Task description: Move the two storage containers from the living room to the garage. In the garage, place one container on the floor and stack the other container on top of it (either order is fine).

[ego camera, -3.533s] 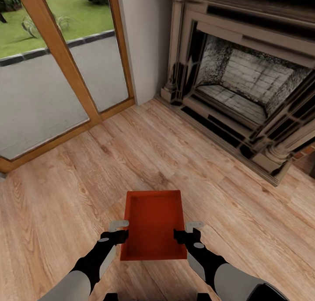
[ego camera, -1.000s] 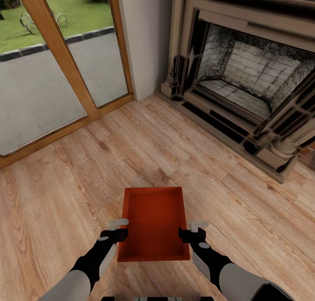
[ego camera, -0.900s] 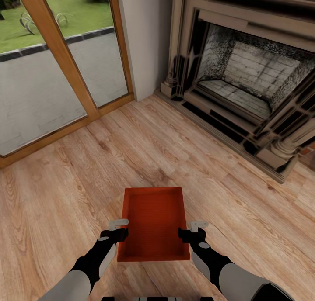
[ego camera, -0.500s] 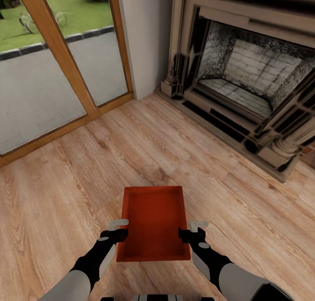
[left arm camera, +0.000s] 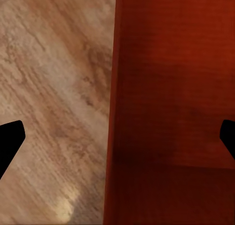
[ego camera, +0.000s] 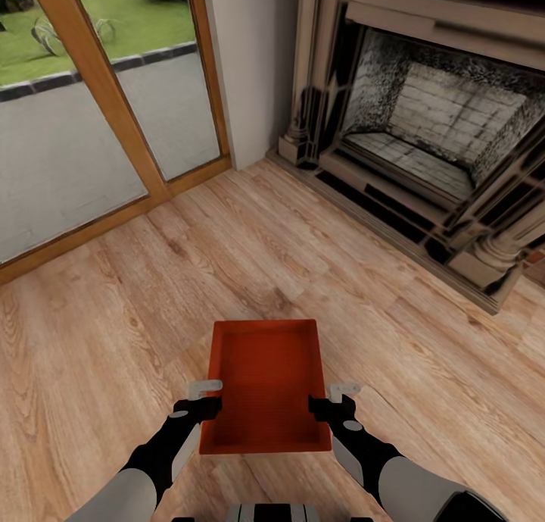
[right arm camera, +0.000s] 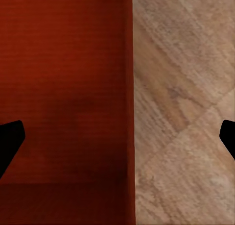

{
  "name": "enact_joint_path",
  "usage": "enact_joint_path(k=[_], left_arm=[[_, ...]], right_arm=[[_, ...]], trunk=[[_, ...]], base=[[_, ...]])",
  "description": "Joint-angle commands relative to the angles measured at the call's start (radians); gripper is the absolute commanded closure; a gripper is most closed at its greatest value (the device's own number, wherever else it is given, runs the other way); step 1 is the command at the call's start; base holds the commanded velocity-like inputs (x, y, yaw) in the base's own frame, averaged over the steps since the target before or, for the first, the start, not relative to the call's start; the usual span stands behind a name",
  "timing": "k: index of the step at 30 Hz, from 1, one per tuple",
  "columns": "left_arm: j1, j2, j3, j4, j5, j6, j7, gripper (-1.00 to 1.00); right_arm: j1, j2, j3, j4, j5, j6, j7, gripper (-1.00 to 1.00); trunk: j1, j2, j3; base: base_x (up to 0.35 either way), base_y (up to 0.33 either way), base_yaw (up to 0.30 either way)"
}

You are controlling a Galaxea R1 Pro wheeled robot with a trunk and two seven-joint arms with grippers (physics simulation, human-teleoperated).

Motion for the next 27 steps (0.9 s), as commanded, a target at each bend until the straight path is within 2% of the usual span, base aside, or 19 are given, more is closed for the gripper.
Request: enact_joint_path(k=[1,9,22,27], left_arm=[[0.000,0.000,-0.003,-0.002,0.008,0.005,0.006,-1.00],[0.000,0.000,-0.003,-0.001,0.008,0.005,0.006,-1.00],[0.000,0.003,-0.003,-0.001,0.008,0.005,0.006,-1.00],[0.000,0.008,-0.003,-0.001,0.008,0.005,0.006,-1.00]], right_arm=[[-0.001,0.000,0.009,0.000,-0.009,-0.004,-0.005,-1.00],[-0.001,-0.001,0.009,0.000,-0.009,-0.005,-0.005,-1.00],[-0.001,0.000,0.009,0.001,-0.009,-0.005,-0.005,-1.00],[-0.001,0.000,0.009,0.000,-0.009,-0.005,-0.005,-1.00]], trunk=[[0.004,-0.007,-0.004],[0.035,-0.063,-0.029],[0.035,-0.063,-0.029],[0.054,-0.098,-0.044]], base=[[0.000,0.000,0.000],[0.000,0.000,0.000],[0.000,0.000,0.000],[0.000,0.000,0.000]])
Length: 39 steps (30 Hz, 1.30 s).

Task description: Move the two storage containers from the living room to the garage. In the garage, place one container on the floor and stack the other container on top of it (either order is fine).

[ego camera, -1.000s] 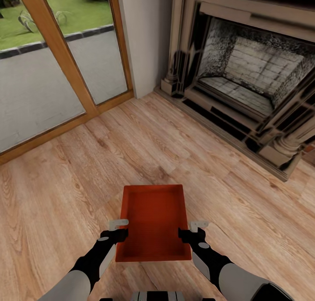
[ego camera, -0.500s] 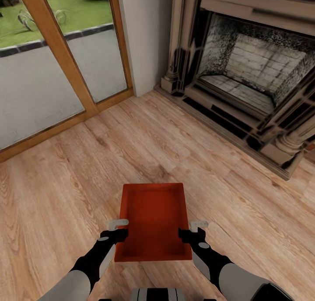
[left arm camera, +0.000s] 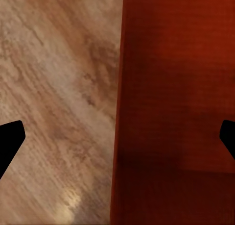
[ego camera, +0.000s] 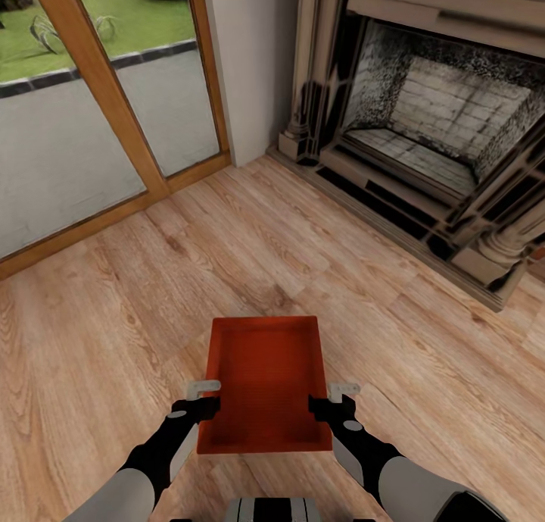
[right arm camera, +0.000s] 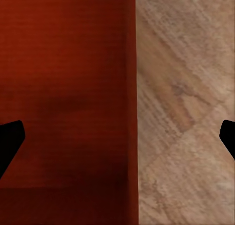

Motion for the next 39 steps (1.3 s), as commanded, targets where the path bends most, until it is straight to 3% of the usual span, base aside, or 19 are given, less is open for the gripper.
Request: enact_joint_path(k=[1,17,39], left_arm=[[0.000,0.001,-0.003,-0.002,0.008,0.005,0.006,-1.00],[0.000,0.001,-0.003,0.001,0.008,0.005,0.006,-1.00],[0.000,0.000,-0.003,-0.001,0.008,0.005,0.006,-1.00]], right_arm=[[-0.001,0.000,0.009,0.000,-0.009,-0.004,-0.005,-1.00],[-0.001,0.000,0.009,0.001,-0.009,-0.004,-0.005,-1.00],[-0.001,-0.006,0.012,0.003,-0.004,-0.004,-0.003,-1.00]], trunk=[[0.004,-0.007,-0.004],[0.065,-0.119,-0.054],[0.065,-0.119,-0.054]], base=[[0.000,0.000,0.000],[0.000,0.000,0.000],[0.000,0.000,0.000]])
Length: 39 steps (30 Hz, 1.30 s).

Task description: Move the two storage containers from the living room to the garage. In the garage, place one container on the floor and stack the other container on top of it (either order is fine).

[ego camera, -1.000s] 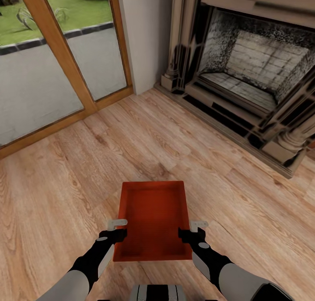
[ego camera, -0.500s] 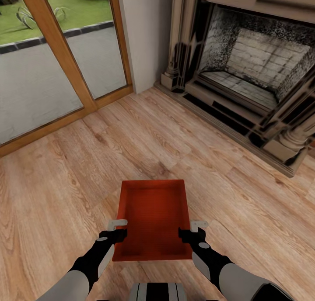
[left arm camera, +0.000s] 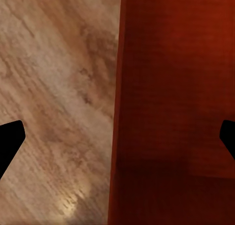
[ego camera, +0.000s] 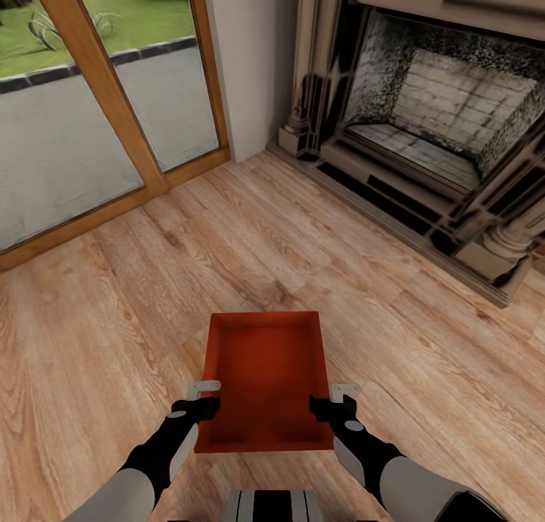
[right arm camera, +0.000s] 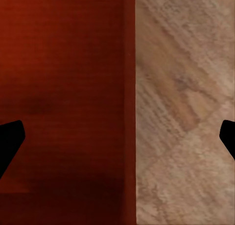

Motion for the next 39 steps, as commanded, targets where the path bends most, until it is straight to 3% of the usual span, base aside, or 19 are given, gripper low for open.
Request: enact_joint_path(k=[1,9,22,39], left_arm=[[0.000,0.000,-0.003,-0.002,0.008,0.005,0.006,-1.00],[0.000,0.001,-0.003,-0.002,0.008,0.005,0.006,-1.00],[0.000,0.001,-0.003,-0.003,0.008,0.005,0.006,-1.00],[0.000,0.001,-0.003,-0.005,0.008,0.005,0.006,-1.00]], right_arm=[[-0.001,0.000,0.009,0.001,-0.009,-0.004,-0.005,-1.00],[-0.001,0.000,0.009,0.003,-0.008,-0.004,-0.004,-1.00],[-0.001,0.000,0.009,0.005,-0.008,-0.017,-0.004,-1.00],[-0.001,0.000,0.009,0.006,-0.009,-0.019,-0.004,-1.00]], trunk=[[0.000,0.000,-0.001],[0.000,0.000,-0.001],[0.050,-0.091,-0.041],[0.050,-0.091,-0.041]], base=[[0.000,0.000,0.000],[0.000,0.000,0.000],[0.000,0.000,0.000],[0.000,0.000,0.000]])
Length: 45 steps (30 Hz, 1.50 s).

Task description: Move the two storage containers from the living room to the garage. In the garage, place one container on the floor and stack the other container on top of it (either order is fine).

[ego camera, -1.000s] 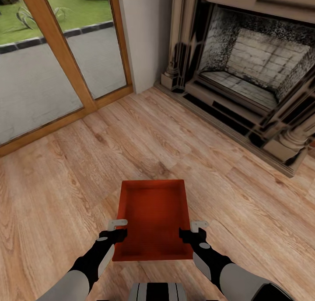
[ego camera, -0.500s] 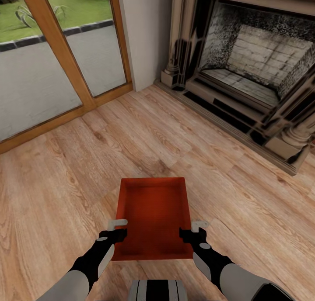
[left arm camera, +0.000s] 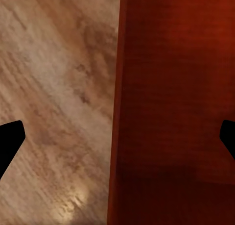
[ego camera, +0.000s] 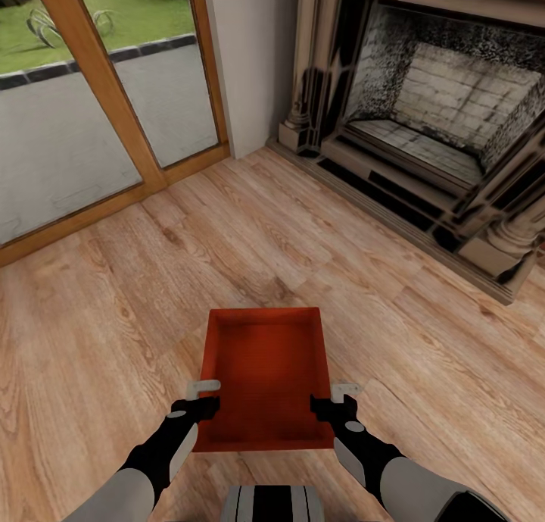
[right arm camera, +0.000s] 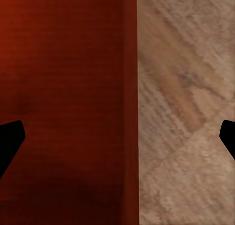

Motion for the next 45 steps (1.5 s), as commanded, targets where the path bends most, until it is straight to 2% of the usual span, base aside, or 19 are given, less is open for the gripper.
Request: enact_joint_path(k=[1,3,10,29,30,31,45], left_arm=[[0.000,0.000,-0.003,-0.002,0.008,0.005,0.006,-1.00],[0.000,0.000,-0.003,-0.002,0.008,0.005,0.006,-1.00],[0.000,0.000,-0.003,-0.001,0.008,0.005,0.006,-1.00],[0.000,-0.001,-0.002,0.005,0.008,0.007,0.007,-1.00],[0.000,-0.001,-0.002,0.006,0.008,0.007,0.007,-1.00],[0.000,-0.001,-0.002,0.007,0.008,0.007,0.007,1.00],[0.000,-0.003,-0.003,-0.005,0.009,0.007,0.008,1.00]], right_arm=[[-0.001,0.000,0.008,0.000,-0.009,-0.004,-0.005,-1.00],[-0.001,0.000,0.008,0.000,-0.009,-0.004,-0.005,-1.00],[-0.001,0.000,0.009,0.000,-0.010,-0.004,-0.005,-1.00],[-0.001,0.000,0.008,0.008,-0.010,-0.050,-0.012,-1.00],[-0.001,0.000,0.008,0.008,-0.010,-0.050,-0.012,1.00],[-0.001,0.000,0.009,0.008,-0.010,-0.051,-0.012,1.00],[-0.001,-0.001,0.009,0.008,-0.007,-0.048,-0.011,1.00]], trunk=[[0.000,0.000,-0.001],[0.000,0.000,-0.001],[0.027,-0.049,-0.022],[0.027,-0.049,-0.022],[0.027,-0.049,-0.022],[0.027,-0.049,-0.022],[0.027,-0.049,-0.022]], base=[[0.000,0.000,0.000],[0.000,0.000,0.000],[0.000,0.000,0.000],[0.000,0.000,0.000],[0.000,0.000,0.000],[0.000,0.000,0.000],[0.000,0.000,0.000]])
